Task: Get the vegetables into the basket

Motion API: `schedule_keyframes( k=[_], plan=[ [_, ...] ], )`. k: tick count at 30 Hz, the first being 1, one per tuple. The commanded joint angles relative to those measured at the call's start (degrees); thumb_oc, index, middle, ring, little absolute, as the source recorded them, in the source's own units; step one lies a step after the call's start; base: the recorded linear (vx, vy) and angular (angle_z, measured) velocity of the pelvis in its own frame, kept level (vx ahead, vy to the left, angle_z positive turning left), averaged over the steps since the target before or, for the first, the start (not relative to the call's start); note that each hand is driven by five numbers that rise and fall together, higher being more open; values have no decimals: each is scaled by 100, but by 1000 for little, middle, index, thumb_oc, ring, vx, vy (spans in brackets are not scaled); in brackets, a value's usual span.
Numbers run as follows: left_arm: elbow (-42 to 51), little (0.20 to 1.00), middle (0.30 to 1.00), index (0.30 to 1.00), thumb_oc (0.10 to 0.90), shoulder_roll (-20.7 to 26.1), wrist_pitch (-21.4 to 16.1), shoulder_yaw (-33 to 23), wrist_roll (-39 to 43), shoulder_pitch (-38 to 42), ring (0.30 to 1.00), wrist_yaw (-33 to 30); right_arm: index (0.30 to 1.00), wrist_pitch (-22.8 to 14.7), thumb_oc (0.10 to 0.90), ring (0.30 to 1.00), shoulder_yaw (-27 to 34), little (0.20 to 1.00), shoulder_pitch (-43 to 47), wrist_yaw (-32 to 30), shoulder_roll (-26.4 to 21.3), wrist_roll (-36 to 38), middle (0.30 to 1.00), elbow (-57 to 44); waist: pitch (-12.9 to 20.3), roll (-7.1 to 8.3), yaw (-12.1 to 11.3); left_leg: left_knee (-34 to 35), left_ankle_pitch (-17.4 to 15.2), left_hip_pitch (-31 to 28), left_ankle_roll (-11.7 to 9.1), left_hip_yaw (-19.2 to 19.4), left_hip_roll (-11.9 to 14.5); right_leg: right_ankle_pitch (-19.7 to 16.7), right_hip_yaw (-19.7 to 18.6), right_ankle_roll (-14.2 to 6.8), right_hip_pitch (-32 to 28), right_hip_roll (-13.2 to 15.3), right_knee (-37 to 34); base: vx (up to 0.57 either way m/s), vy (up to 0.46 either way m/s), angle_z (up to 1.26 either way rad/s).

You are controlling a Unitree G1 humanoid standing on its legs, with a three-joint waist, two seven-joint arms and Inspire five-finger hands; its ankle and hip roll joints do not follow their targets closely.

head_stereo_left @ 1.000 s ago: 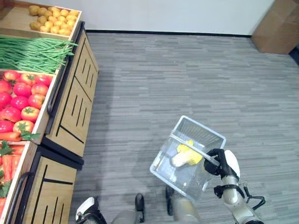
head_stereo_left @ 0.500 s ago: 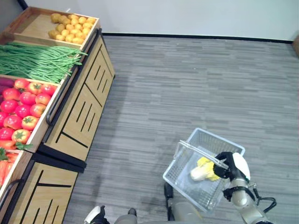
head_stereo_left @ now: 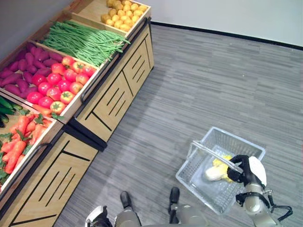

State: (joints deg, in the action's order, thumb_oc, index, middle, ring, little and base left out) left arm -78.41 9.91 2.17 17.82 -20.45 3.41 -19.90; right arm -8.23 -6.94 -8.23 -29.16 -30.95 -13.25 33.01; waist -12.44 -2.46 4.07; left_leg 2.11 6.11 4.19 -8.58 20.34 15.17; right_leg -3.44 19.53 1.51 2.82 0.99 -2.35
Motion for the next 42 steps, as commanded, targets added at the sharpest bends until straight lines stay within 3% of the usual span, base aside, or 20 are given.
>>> schedule_keyframes(
  k=[1,5,9,14,15,16,18,21,22,26,32,36,39,40,41,42],
  plan=[
    [-18,1000,1000,1000,900,355,14,-30,-120,212,1000,-233,300,-450,400,300,458,300,178,-507,-162,-19,300,-661,240,236,50,-248,25,28,366,-179,-396,505,-1116,-845,-60,929,958,184,245,-2],
    [-6,1000,1000,1000,900,427,13,-144,-56,170,1000,-206,300,-373,400,300,405,300,222,-376,-30,-15,300,-613,290,434,-70,-575,-397,39,587,-177,-670,263,-1313,-1031,-181,1216,915,158,254,-2],
    [-16,1000,1000,1000,900,535,14,-253,1,124,1000,-194,300,-357,400,300,294,300,410,-297,92,17,300,-471,298,603,-185,-709,-663,45,778,-180,-949,-349,-1510,-1228,-114,1461,992,92,239,1],
    [6,1000,1000,1000,900,671,35,-413,99,63,1000,-215,300,-346,400,300,82,300,702,-196,192,38,300,-380,253,650,-320,-581,-770,-82,982,-259,-1157,-791,-1670,-1274,133,1536,1596,61,213,18],
    [-12,1000,1000,1000,900,702,62,-461,136,75,1000,-224,300,-356,400,300,3,300,734,-167,251,51,300,-412,217,632,-322,-517,-795,-170,1023,-328,-1195,-753,-1788,-1239,257,1427,1895,44,152,13],
    [-13,1000,1000,1000,900,703,62,-463,136,78,1000,-223,300,-356,400,300,2,300,739,-167,253,51,300,-410,230,630,-329,-509,-778,-154,1021,-319,-1189,-772,-1795,-1233,278,1418,1884,65,122,13],
    [-16,1000,1000,1000,900,723,62,-494,197,88,1000,-233,300,-380,400,300,-69,300,761,-132,284,74,300,-376,189,601,-264,-391,-778,-291,1033,-457,-1232,-615,-2083,-1175,478,1133,1921,77,58,17],
    [-62,1000,1000,1000,900,691,48,-526,216,118,1000,-252,300,-440,400,300,-112,300,763,-102,317,150,300,-390,144,565,-164,-184,-718,-482,970,-695,-1270,-422,-2480,-1164,770,832,1378,122,-7,45],
    [-63,1000,1000,1000,900,689,47,-527,216,119,1000,-252,300,-443,400,300,-114,300,765,-102,315,150,300,-387,132,560,-151,-179,-721,-498,969,-708,-1268,-415,-2466,-1163,749,832,1376,69,-43,50],
    [-89,1000,1000,1000,900,673,28,-491,259,134,1000,-225,300,-473,400,300,-117,300,686,-41,265,145,300,-562,93,600,-38,-193,-771,-630,864,-1089,-1259,-316,-3025,-1225,846,638,1040,97,-112,76],
    [-210,1000,1000,1000,900,649,28,-546,297,-14,1000,-155,300,-504,400,300,-135,300,575,97,187,105,300,-628,241,590,-128,-225,-657,-642,717,-1303,-1063,92,-2790,-1053,499,494,994,60,-210,51],
    [-238,1000,1000,1000,900,621,4,-537,298,-135,1000,-104,300,-586,400,300,-156,300,506,127,-89,-83,300,-797,270,512,-237,-195,-353,-500,490,-1669,-737,314,-2482,-787,311,207,952,29,-326,22],
    [-257,1000,1000,1000,900,572,2,-445,281,-86,1000,-104,300,-610,400,300,-104,300,533,43,-175,-50,300,-757,221,463,-235,-161,-104,-295,358,-1804,-611,357,-2199,-694,295,192,905,-60,-209,43],
    [-258,1000,1000,1000,900,571,1,-444,281,-83,1000,-105,300,-612,400,300,-104,300,535,42,-175,-50,300,-753,224,461,-218,-165,-101,-281,357,-1823,-613,357,-2181,-693,295,195,902,-123,-177,59],
    [-267,1000,1000,1000,900,527,4,-378,241,-35,1000,-96,300,-606,400,300,-35,300,547,-25,-232,8,300,-774,189,487,-126,-364,-171,-236,345,-1415,-566,312,-2013,-665,310,308,896,-73,-66,64],
    [-268,1000,1000,1000,900,525,4,-379,240,-35,1000,-96,300,-607,400,300,-35,300,548,-25,-234,9,300,-773,185,485,-122,-385,-187,-230,344,-1420,-565,319,-2010,-666,306,308,901,-99,-65,84]
  ],
)
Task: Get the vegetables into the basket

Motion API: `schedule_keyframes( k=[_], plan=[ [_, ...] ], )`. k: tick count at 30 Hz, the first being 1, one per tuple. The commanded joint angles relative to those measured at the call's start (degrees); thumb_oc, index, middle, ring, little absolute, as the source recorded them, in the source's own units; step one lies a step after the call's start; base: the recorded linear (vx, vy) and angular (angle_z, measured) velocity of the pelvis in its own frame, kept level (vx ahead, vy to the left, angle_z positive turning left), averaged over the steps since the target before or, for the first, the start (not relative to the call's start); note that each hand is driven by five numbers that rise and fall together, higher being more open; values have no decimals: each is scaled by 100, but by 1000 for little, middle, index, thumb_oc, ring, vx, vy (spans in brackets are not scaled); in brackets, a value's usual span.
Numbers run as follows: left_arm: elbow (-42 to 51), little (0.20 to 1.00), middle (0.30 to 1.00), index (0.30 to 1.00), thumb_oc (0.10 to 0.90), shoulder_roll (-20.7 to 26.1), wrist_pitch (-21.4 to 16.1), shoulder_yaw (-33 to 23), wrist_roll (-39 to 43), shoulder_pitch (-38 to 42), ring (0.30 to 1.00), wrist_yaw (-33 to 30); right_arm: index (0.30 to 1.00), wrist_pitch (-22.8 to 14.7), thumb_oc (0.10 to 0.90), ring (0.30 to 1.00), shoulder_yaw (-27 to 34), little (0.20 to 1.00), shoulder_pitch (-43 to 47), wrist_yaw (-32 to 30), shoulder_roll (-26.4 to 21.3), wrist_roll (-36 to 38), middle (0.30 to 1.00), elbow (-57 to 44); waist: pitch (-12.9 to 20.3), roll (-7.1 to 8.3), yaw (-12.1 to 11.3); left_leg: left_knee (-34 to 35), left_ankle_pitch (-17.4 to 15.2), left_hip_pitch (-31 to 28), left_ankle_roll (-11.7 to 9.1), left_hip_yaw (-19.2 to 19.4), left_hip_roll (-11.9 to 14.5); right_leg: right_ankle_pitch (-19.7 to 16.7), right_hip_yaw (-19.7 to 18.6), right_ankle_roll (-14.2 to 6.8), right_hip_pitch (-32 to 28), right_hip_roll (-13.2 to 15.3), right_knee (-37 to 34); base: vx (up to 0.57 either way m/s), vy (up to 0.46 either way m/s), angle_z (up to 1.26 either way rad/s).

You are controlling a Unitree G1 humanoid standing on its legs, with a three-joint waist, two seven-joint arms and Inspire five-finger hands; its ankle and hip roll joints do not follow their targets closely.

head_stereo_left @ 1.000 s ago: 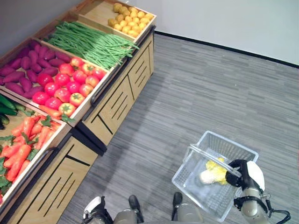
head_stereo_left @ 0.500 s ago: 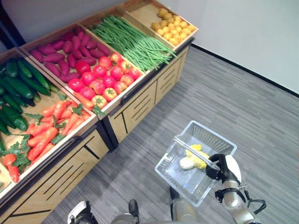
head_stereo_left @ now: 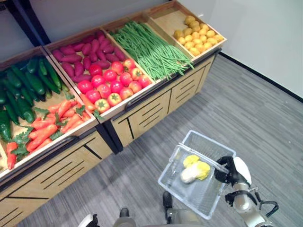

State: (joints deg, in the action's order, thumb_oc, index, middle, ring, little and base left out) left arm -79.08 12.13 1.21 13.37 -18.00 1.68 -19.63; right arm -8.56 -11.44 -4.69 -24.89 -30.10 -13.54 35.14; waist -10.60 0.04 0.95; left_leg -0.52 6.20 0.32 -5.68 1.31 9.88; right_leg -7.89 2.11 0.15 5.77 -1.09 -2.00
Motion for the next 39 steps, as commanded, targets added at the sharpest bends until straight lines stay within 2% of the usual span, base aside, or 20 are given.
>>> schedule_keyframes(
  k=[1,2,5,6,8,12,18,19,29,33,37,39],
  plan=[
    [-195,1000,1000,1000,900,286,105,83,-22,144,1000,-120,300,-562,400,300,430,300,173,-474,-348,39,300,-1000,2,236,228,-206,-240,110,46,668,-4,760,-206,-521,24,561,869,-80,-22,93],
    [-162,1000,1000,1000,900,255,111,106,-47,184,1000,-128,300,-573,400,300,447,300,125,-498,-353,70,300,-1012,37,200,315,-368,-265,-50,10,1038,104,762,-36,-476,83,632,882,-91,-26,74],
    [-151,1000,1000,1000,900,221,120,79,-24,184,1000,-142,300,-560,400,300,458,300,59,-492,-325,103,300,-1025,130,109,346,-218,-334,-141,-18,946,78,813,83,-492,128,608,886,-12,17,53],
    [-135,1000,1000,1000,900,185,129,148,-69,155,1000,-140,300,-582,400,300,537,300,-70,-550,-259,151,300,-990,203,47,365,188,-230,-144,-11,972,57,770,195,-558,103,672,835,46,119,61],
    [-145,1000,1000,1000,900,162,142,183,-135,137,1000,-120,300,-587,400,300,588,300,-121,-549,-235,184,300,-979,191,15,363,364,-216,-191,5,974,14,751,254,-601,44,741,787,38,133,53],
    [-140,1000,1000,1000,900,148,124,198,-143,92,1000,-106,300,-582,400,300,619,300,-111,-538,-160,287,300,-924,148,27,326,487,-246,-303,47,973,-69,683,217,-649,-31,824,718,17,125,14],
    [-259,1000,1000,1000,900,146,171,99,-238,-10,1000,-62,300,-579,400,300,474,300,-63,-409,9,303,300,-949,198,184,224,552,-364,-405,114,1024,-207,503,150,-780,-138,983,503,26,101,-8],
    [-432,1000,1000,1000,900,458,186,-501,-179,-115,1000,519,300,-441,400,300,739,300,-263,240,53,592,300,-987,587,217,396,552,-516,-647,126,1005,-177,394,-504,-823,-447,800,34,13,13,-4],
    [-465,1000,1000,1000,900,517,216,-582,-237,-96,1000,447,300,-546,400,300,733,300,-199,174,-31,500,300,-975,545,176,395,552,-527,-676,71,1093,-122,298,-540,-842,-469,771,-130,8,-13,-9],
    [-405,1000,1000,1000,900,599,242,-447,-420,-13,1000,372,300,-574,400,300,737,300,-157,150,-105,477,300,-985,457,142,396,552,-472,-659,19,1058,-25,436,-515,-799,-392,685,86,15,-49,-2],
    [-383,1000,1000,1000,900,692,235,-421,-446,-36,1000,305,300,-651,400,300,832,300,-122,41,-316,364,300,-1070,278,63,376,458,-288,-590,-33,879,204,937,-483,-575,-19,372,987,68,-154,1],
    [-353,1000,1000,1000,900,689,224,-390,-443,-42,1000,271,300,-673,400,300,871,300,-173,-42,-351,318,300,-1091,257,54,367,369,-241,-510,-53,780,258,1036,-415,-516,2,314,1095,97,-184,13]
  ],
)
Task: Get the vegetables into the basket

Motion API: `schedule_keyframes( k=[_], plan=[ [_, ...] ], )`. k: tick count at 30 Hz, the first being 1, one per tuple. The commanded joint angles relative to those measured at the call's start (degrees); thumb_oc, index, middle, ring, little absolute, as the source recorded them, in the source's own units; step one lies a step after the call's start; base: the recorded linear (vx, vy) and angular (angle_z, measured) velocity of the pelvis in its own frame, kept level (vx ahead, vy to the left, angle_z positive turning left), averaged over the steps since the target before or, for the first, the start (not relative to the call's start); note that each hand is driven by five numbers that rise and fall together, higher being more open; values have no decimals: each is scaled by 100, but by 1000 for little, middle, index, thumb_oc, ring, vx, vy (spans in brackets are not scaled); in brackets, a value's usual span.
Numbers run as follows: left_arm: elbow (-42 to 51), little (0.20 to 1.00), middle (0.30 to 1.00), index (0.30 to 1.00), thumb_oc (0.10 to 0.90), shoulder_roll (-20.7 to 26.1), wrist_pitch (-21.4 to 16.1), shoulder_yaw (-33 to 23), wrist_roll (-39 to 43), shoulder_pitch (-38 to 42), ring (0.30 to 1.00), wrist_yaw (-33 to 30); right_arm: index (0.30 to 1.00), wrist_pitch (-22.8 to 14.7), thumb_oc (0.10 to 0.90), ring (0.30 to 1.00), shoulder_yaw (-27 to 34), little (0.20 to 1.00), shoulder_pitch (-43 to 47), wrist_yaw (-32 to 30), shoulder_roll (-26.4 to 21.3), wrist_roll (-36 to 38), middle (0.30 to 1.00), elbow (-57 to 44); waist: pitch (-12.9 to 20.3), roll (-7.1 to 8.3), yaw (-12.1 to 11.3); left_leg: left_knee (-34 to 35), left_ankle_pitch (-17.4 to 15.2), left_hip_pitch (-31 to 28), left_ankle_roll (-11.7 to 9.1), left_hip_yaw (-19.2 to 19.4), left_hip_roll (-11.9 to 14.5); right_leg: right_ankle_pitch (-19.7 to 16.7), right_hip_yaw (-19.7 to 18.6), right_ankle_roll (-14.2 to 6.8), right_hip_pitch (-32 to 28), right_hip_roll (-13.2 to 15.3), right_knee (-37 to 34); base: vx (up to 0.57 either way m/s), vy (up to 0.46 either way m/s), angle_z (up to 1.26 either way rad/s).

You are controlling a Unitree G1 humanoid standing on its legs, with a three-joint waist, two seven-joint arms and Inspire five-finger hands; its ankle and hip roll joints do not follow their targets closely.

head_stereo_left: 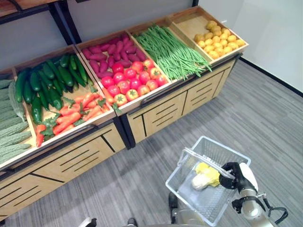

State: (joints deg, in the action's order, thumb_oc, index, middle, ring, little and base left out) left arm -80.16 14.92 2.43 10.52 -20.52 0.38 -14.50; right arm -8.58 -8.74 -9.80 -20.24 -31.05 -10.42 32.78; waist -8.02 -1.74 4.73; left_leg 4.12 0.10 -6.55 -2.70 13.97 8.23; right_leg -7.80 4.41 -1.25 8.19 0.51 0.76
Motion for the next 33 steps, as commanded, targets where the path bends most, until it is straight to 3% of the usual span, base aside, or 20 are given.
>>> schedule_keyframes(
  k=[1,4,5,7,10,13,15,17,20,23,24,25,27,29,30,33],
  plan=[
    [-242,1000,1000,1000,900,408,99,-81,-196,85,1000,-247,300,-675,400,300,606,300,322,-542,-268,-23,300,-836,-2,229,-11,-133,399,206,-363,-532,443,1058,-629,-347,-251,130,833,64,-125,23],
    [-240,1000,1000,1000,900,397,136,-19,-262,107,1000,-266,300,-666,400,300,617,300,260,-571,-298,-85,300,-844,-22,224,-4,-280,536,291,-397,-617,491,1093,-560,-276,-290,79,834,89,-154,25],
    [-212,1000,1000,1000,900,444,181,74,-384,139,1000,-297,300,-672,400,300,674,300,262,-649,-372,-112,300,-869,-90,244,-8,-704,649,440,-429,-673,538,1090,-507,-202,-338,72,829,86,-156,28],
    [-187,1000,1000,1000,900,517,194,135,-502,162,1000,-294,300,-670,400,300,723,300,270,-699,-463,-133,300,-913,-164,234,-20,-896,598,554,-394,-812,488,1112,-485,-167,-373,65,849,96,-118,26],
    [-190,1000,1000,1000,900,588,194,157,-562,136,1000,-290,300,-672,400,300,769,300,278,-755,-506,-141,300,-962,-222,197,-10,-671,586,617,-338,-879,430,1163,-473,-201,-378,79,904,68,-3,13],
    [-191,1000,1000,1000,900,525,183,249,-613,153,1000,-341,300,-663,400,300,854,300,206,-833,-499,-175,300,-931,-250,101,28,-299,827,932,-358,-737,453,1266,-370,-223,-393,146,955,81,88,22],
    [-140,1000,1000,1000,900,381,166,414,-659,189,1000,-369,300,-661,400,300,902,300,191,-936,-515,-194,300,-889,-316,59,3,-98,1162,1559,-415,-716,495,1384,-387,-255,-589,219,952,166,113,34],
    [-154,1000,1000,1000,900,324,168,585,-821,182,1000,-342,300,-638,400,300,866,300,219,-966,-517,-221,300,-861,-323,65,-1,4,1200,1676,-436,-638,540,1439,-489,-296,-772,239,936,260,177,39],
    [-188,1000,1000,1000,900,316,176,672,-1013,97,1000,-239,300,-594,400,300,872,300,242,-935,-552,-273,300,-885,-282,51,-52,6,1246,1583,-418,-535,528,1468,-664,-349,-987,269,877,218,189,-29],
    [-254,1000,1000,1000,900,289,219,591,-1028,-9,1000,-234,300,-563,400,300,933,300,115,-907,-427,-258,300,-896,-164,135,-64,-103,1120,1437,-304,-338,417,1485,-796,-489,-1155,478,862,284,358,-74],
    [-294,1000,1000,1000,900,309,244,546,-1091,-51,1000,-227,300,-538,400,300,980,300,79,-824,-277,-157,300,-920,-80,314,-55,-402,817,1387,-138,-147,201,1123,-993,-683,-1177,755,848,272,405,-74],
    [-294,1000,1000,1000,900,312,244,547,-1091,-53,1000,-227,300,-535,400,300,981,300,75,-821,-273,-156,300,-925,-77,324,-68,-421,800,1391,-132,-132,195,1118,-1007,-691,-1180,767,836,264,422,-40],
    [-279,1000,1000,1000,900,305,227,499,-989,-43,1000,-246,300,-454,400,300,905,300,159,-766,-112,-114,300,-812,-36,469,-102,-596,518,1370,42,-6,-29,640,-1166,-848,-1070,995,868,148,320,-19],
    [-272,1000,1000,1000,900,311,218,467,-952,-32,1000,-263,300,-456,400,300,865,300,233,-777,-60,-87,300,-748,-27,509,-125,-650,441,1392,95,36,-95,412,-1233,-892,-994,1049,894,87,269,-34],
    [-210,1000,1000,1000,900,355,176,432,-801,-1,1000,-286,300,-421,400,300,776,300,381,-768,20,-61,300,-743,-38,596,-163,-711,270,1433,213,56,-245,-66,-1367,-971,-838,1142,939,77,282,-25],
    [-137,1000,1000,1000,900,372,138,472,-775,36,1000,-304,300,-412,400,300,728,300,437,-771,62,-72,300,-753,-51,624,-179,-689,180,1391,294,46,-363,-312,-1385,-986,-815,1203,1000,68,210,-10]
  ],
)
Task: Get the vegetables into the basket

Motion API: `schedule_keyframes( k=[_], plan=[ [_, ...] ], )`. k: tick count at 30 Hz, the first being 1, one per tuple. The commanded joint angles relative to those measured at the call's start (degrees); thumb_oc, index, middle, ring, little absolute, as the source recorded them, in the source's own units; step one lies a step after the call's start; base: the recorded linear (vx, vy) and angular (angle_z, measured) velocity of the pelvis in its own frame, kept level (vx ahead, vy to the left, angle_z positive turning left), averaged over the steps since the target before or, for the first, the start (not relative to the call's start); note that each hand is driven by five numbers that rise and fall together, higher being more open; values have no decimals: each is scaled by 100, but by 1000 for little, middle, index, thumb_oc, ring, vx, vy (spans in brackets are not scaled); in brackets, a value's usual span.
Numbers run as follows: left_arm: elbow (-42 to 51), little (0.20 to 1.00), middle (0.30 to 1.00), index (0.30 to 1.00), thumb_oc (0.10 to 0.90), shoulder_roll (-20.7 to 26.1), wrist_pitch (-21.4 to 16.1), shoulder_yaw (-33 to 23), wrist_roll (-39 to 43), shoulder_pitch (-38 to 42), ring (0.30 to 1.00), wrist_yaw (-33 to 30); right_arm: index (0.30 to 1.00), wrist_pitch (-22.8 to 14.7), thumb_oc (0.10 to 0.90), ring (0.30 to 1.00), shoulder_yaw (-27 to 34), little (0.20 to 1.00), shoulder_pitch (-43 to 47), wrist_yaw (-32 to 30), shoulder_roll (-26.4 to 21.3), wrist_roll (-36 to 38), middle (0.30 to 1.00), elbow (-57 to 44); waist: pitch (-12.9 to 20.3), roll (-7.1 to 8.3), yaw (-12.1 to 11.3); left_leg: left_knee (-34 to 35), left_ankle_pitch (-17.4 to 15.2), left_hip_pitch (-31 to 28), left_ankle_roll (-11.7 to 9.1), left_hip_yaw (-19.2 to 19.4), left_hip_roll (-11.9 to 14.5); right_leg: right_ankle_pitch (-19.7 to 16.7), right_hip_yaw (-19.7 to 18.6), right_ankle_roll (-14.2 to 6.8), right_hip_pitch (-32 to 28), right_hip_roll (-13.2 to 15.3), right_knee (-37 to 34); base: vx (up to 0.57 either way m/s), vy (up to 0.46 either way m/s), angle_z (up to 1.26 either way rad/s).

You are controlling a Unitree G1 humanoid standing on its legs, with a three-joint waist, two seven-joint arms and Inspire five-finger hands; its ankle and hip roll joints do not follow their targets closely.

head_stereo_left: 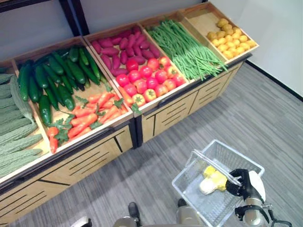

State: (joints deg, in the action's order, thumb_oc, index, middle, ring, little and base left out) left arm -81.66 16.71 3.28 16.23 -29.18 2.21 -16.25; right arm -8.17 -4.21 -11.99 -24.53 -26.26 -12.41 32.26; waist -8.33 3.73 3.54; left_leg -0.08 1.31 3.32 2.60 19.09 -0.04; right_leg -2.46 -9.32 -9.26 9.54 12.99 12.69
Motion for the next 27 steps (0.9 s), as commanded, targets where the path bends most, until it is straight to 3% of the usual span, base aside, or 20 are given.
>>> schedule_keyframes(
  k=[1,6,9,11,15,17,21,26,27],
  plan=[
    [46,1000,1000,1000,900,200,55,-86,144,-128,1000,-137,300,-429,400,300,226,300,720,-346,-392,109,300,-714,-48,70,-71,-232,-7,333,-164,-465,389,-1004,23,-190,-871,-26,-24,68,196,5],
    [120,1000,1000,1000,900,258,11,-117,238,-97,1000,-124,300,-411,400,300,64,300,970,-375,-391,72,300,-610,-215,-56,-107,-79,-122,14,-35,-500,266,-959,306,-94,-462,-111,725,38,185,-2],
    [128,1000,1000,1000,900,251,-12,-97,295,-41,1000,-133,300,-424,400,300,23,300,1007,-383,-367,63,300,-639,-278,-85,-76,-47,-176,-85,-59,-532,248,-743,439,-50,-214,-185,492,79,64,8],
    [134,1000,1000,1000,900,226,-23,-49,313,41,1000,-155,300,-472,400,300,-26,300,1060,-456,-364,27,300,-669,-349,-109,-27,-52,-251,-184,-146,-599,293,-308,500,-62,71,-273,-132,85,-24,14],
    [133,1000,1000,1000,900,211,-32,-68,326,73,1000,-143,300,-498,400,300,-47,300,1096,-498,-407,-26,300,-754,-460,-95,75,-105,-368,-347,-247,-762,302,-472,432,-121,366,-265,-730,124,-101,21],
    [155,1000,1000,1000,900,181,-70,-92,381,57,1000,-145,300,-474,400,300,-71,300,1042,-509,-425,-122,300,-900,-502,-75,124,-76,-479,-582,-344,-921,301,-758,428,-207,577,-196,-1075,194,-206,41],
    [112,1000,1000,1000,900,97,-87,-123,445,-37,1000,-135,300,-457,400,300,-129,300,987,-442,-454,-143,300,-903,-407,-112,111,-59,-556,-794,-446,-1056,358,-702,486,-148,414,-271,-1012,175,-222,60],
    [35,1000,1000,1000,900,-76,-92,-255,633,-181,1000,-101,300,-507,400,300,-71,300,895,-366,-722,-101,300,-1052,-231,-415,140,-1,-122,-774,-734,-1318,780,-297,766,148,228,-643,-852,166,-309,25],
    [54,1000,1000,1000,900,-136,-101,-192,666,-153,1000,-90,300,-507,400,300,-23,300,878,-414,-793,-84,300,-1064,-254,-473,139,-218,117,-627,-831,-1393,870,-198,893,238,151,-676,-803,110,-250,39]
  ],
)
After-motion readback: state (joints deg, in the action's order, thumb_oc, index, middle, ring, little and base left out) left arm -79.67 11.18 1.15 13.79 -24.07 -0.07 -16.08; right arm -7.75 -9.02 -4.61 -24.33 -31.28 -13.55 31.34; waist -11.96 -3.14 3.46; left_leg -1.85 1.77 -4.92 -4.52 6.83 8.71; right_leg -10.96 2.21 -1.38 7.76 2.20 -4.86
